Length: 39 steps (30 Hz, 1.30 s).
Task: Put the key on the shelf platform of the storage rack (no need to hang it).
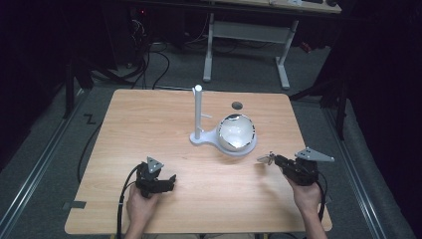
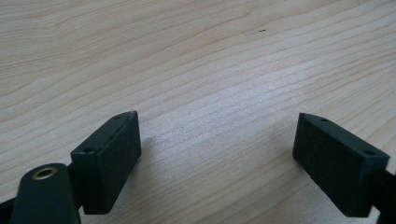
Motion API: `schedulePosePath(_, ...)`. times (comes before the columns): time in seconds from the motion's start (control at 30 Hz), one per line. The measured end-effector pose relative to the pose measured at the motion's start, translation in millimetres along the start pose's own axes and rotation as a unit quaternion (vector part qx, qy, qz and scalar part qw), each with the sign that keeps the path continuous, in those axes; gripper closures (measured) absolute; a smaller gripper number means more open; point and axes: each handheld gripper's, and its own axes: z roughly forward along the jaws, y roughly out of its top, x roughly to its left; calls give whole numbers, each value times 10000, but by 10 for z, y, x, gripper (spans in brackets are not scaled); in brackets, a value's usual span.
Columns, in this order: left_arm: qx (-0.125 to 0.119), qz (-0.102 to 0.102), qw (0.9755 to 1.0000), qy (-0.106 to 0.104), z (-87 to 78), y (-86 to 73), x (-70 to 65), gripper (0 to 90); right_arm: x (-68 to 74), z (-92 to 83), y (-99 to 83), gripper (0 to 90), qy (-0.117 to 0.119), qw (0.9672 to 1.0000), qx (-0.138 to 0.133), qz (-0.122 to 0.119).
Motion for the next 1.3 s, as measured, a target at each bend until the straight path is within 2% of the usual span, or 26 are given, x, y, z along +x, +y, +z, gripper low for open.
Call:
schedulePosePath(0.43,0,1,10000,1,0,0,0,157,82,-12,52,823,242,9997,-74,-69)
schedulePosePath(0.77,-1,0,10000,1,0,0,0,157,190,-28,164,823,461,9986,-194,-157)
schedulePosePath(1.3,-1,1,10000,-3,-1,0,0,158,271,-35,347,823,707,9967,-323,-228)
